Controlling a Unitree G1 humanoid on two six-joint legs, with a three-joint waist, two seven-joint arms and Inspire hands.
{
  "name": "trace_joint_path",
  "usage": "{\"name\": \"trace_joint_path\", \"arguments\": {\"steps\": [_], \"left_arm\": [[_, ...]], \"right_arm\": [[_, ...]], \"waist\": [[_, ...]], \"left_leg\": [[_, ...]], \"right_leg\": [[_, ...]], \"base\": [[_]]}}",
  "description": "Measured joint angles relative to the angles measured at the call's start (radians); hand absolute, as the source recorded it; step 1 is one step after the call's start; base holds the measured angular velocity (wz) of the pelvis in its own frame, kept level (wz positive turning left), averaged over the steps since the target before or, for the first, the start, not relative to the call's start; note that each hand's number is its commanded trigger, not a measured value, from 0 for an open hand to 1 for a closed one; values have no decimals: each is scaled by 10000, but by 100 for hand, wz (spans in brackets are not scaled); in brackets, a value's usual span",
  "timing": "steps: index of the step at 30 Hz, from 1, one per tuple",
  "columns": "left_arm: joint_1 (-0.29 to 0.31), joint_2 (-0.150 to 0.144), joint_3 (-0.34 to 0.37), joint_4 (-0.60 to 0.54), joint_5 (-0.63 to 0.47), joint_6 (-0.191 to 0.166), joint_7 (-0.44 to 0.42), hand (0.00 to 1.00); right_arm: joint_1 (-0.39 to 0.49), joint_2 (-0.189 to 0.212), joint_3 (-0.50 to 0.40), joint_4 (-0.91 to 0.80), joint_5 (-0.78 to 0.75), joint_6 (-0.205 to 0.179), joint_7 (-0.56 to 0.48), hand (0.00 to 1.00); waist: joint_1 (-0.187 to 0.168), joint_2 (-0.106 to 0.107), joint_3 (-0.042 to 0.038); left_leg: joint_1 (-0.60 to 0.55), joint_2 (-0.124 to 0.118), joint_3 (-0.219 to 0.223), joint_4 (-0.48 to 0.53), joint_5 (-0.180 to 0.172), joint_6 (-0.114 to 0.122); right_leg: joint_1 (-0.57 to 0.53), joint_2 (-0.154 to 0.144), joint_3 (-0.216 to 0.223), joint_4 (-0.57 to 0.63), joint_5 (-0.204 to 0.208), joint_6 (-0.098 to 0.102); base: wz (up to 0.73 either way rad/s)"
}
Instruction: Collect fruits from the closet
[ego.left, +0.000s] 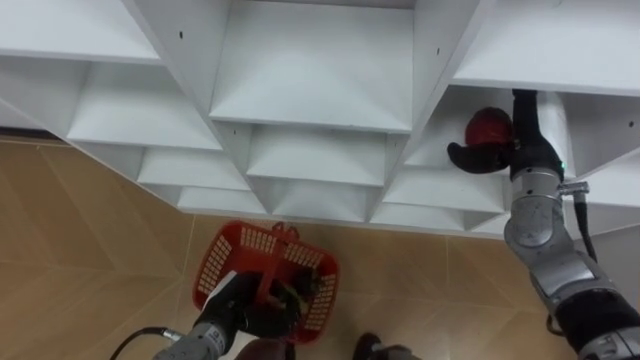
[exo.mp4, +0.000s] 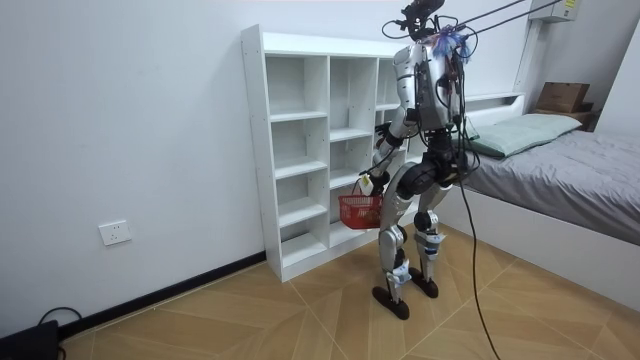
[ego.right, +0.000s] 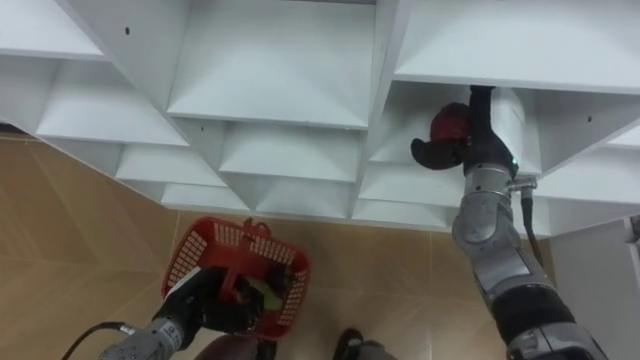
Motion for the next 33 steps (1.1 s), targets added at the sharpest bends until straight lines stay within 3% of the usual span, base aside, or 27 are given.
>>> {"name": "trace_joint_path", "arguments": {"steps": [33], "left_arm": [[-235, -16, -18, 199, 2, 77, -38, 100]], "right_arm": [[-6, 0, -1, 582, 44, 349, 289, 0]], "waist": [[-28, -77, 12]], "left_leg": [[10, -8, 119, -127, 8, 1]], "right_leg": [[-86, 35, 103, -55, 2, 3]], "base": [[-1]]}}
